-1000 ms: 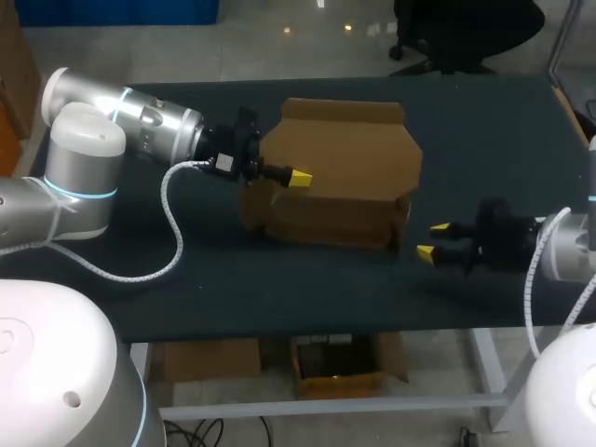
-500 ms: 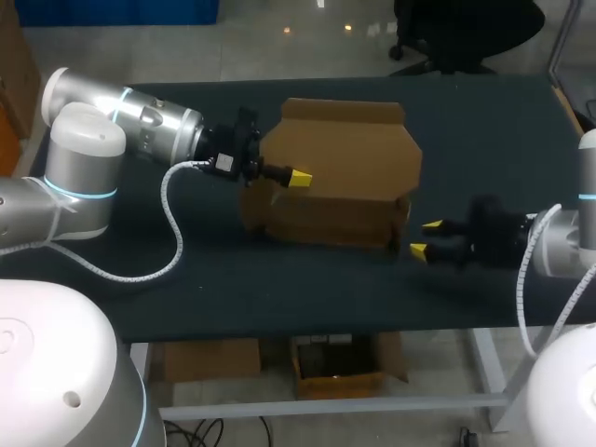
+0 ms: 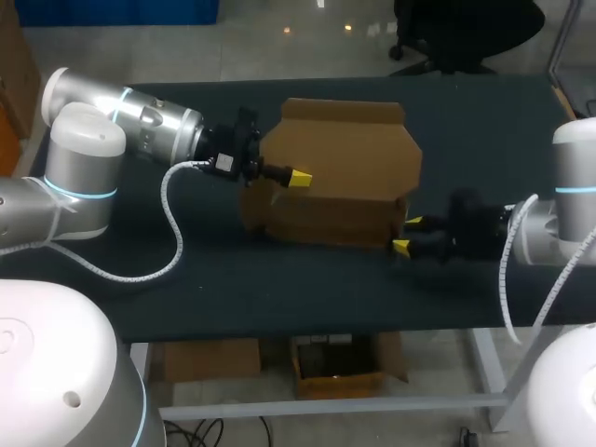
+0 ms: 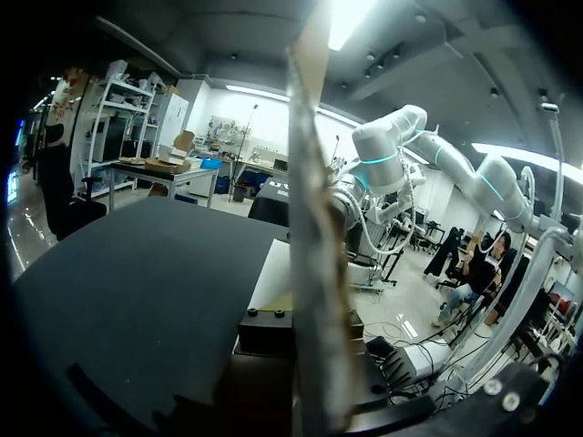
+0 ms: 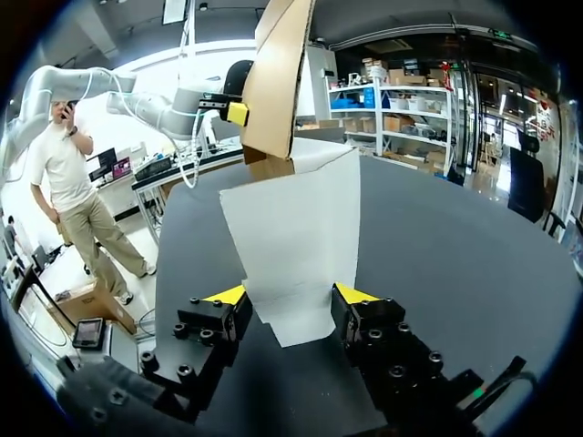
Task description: Assemble the packaging by folding the flat box into shape, placing the metal phone stand inside, and closing the box properly
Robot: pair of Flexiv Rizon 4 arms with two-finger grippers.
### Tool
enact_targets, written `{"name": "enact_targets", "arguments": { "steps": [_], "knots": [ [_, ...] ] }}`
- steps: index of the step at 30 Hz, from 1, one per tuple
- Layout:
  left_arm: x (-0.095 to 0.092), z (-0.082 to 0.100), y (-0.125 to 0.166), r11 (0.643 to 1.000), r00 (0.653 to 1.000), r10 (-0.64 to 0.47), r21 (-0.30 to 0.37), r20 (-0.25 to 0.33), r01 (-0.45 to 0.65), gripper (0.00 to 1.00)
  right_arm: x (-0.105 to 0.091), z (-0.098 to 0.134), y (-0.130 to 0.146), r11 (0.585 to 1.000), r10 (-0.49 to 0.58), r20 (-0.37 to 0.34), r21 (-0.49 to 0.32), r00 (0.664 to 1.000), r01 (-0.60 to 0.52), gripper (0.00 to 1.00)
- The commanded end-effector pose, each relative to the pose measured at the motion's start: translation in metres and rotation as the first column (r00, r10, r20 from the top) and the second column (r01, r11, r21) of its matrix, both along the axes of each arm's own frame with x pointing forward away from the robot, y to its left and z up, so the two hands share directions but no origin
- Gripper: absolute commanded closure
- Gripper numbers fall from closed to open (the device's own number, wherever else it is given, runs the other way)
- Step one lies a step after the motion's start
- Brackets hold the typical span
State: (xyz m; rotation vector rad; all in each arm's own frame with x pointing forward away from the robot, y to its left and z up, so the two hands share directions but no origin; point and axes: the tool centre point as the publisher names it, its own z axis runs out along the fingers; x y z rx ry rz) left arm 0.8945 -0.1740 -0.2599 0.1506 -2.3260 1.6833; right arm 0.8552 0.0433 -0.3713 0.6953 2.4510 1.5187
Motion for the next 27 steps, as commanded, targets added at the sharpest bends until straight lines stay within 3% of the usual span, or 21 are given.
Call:
{"name": "enact_targets", "arguments": {
  "steps": [1,18,27],
  "knots": [
    [0.000,-0.003,0.001,1.000,1.000,0.000,0.000,0.000,0.000,1.00,0.001,0.001,0.010,1.000,0.005,-0.001,-0.009,1.000,-0.005,0.45],
    [0.000,-0.003,0.001,1.000,1.000,0.000,0.000,0.000,0.000,1.00,-0.010,0.003,0.034,1.000,-0.018,-0.003,-0.018,1.000,0.018,0.46],
    [0.000,-0.003,0.001,1.000,1.000,0.000,0.000,0.000,0.000,1.00,-0.024,-0.001,0.022,0.996,-0.081,-0.022,-0.024,0.996,0.080,0.45]
  ]
}}
